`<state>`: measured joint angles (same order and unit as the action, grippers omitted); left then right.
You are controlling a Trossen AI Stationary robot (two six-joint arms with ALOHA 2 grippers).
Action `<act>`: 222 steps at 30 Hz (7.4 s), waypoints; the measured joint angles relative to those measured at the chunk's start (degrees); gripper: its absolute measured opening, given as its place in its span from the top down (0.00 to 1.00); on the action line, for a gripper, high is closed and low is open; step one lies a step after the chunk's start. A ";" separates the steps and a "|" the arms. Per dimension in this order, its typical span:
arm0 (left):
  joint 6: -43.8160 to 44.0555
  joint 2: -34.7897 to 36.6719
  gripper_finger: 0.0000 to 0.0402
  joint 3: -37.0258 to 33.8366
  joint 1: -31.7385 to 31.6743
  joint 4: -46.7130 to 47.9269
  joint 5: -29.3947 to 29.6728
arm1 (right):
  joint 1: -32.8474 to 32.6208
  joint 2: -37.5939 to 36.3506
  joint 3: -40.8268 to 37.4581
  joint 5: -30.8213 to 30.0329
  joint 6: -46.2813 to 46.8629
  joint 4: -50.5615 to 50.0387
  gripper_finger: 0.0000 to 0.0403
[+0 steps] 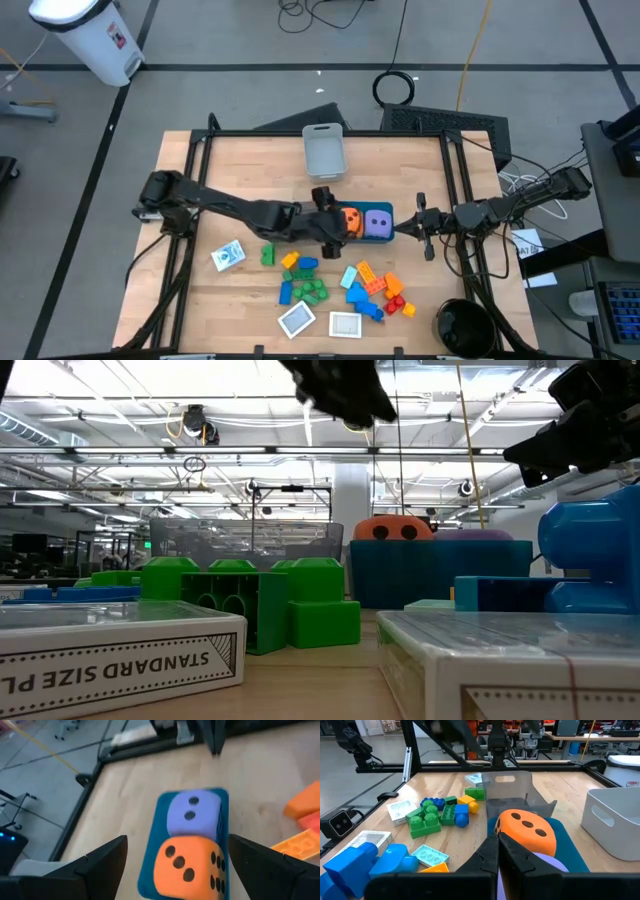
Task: Pick & Place Toys
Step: Put the blue deck of cards into the black bin
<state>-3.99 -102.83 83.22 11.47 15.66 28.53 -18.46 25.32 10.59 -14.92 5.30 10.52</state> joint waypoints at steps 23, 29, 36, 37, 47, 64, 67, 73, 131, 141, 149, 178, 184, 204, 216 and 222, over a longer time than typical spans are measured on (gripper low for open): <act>42.83 13.95 0.15 -2.19 14.39 45.23 -6.20 | -0.01 0.00 0.00 0.04 0.92 -0.07 1.00; 60.31 13.95 0.15 -7.79 21.74 56.15 -5.95 | 0.00 0.00 0.00 0.04 0.85 -0.06 1.00; 69.58 13.93 0.15 -16.18 26.70 56.00 -13.42 | 0.00 0.00 0.01 0.04 0.45 -0.06 1.00; 70.42 14.20 0.15 -17.46 26.89 55.59 -13.83 | 0.00 -0.01 0.00 0.04 0.44 -0.06 1.00; 77.63 31.07 0.15 -36.17 27.40 41.46 -18.25 | -0.02 -0.01 0.02 0.06 0.94 -0.06 1.00; 82.95 38.04 0.15 -43.70 22.96 41.04 -19.11 | -0.01 0.00 0.00 0.00 0.90 -0.08 1.00; 82.20 37.53 0.15 -44.33 20.34 40.83 -22.81 | 0.00 0.00 0.00 0.02 0.87 -0.08 1.00; 75.91 36.42 0.08 -47.16 16.73 35.05 -25.95 | -0.01 0.00 0.00 0.00 0.96 -0.06 1.00; 77.99 25.13 0.13 -52.00 24.79 18.37 -30.35 | -0.01 0.03 0.00 0.01 0.90 -0.57 1.00; 82.54 24.82 0.13 -51.98 25.69 19.38 -24.83 | -0.02 0.32 0.01 0.00 0.87 -0.89 1.00; 89.30 24.62 0.13 -52.00 26.96 20.85 -19.76 | -0.02 0.33 0.00 0.00 0.87 -0.89 1.00; 90.56 33.82 0.25 -40.86 26.82 39.28 -11.64 | -0.01 0.33 0.01 0.00 0.85 -0.91 1.00; 86.34 37.34 0.25 -35.34 26.81 41.83 -5.53 | 0.00 0.31 0.00 -0.02 0.85 -0.91 1.00; 30.83 33.36 0.25 -25.64 3.66 22.85 -1.45 | -0.01 0.31 0.00 -0.06 0.85 -0.91 1.00; 11.18 18.66 0.25 -25.64 -6.90 13.38 -19.09 | -0.01 0.31 0.00 -0.21 0.85 -0.91 1.00; 10.30 12.31 0.25 -25.64 -8.30 13.12 -22.61 | 0.00 0.35 0.00 -0.24 -0.02 -0.91 1.00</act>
<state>6.31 -90.52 57.58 3.17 28.79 5.92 -18.46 25.67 10.59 -15.15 5.28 9.61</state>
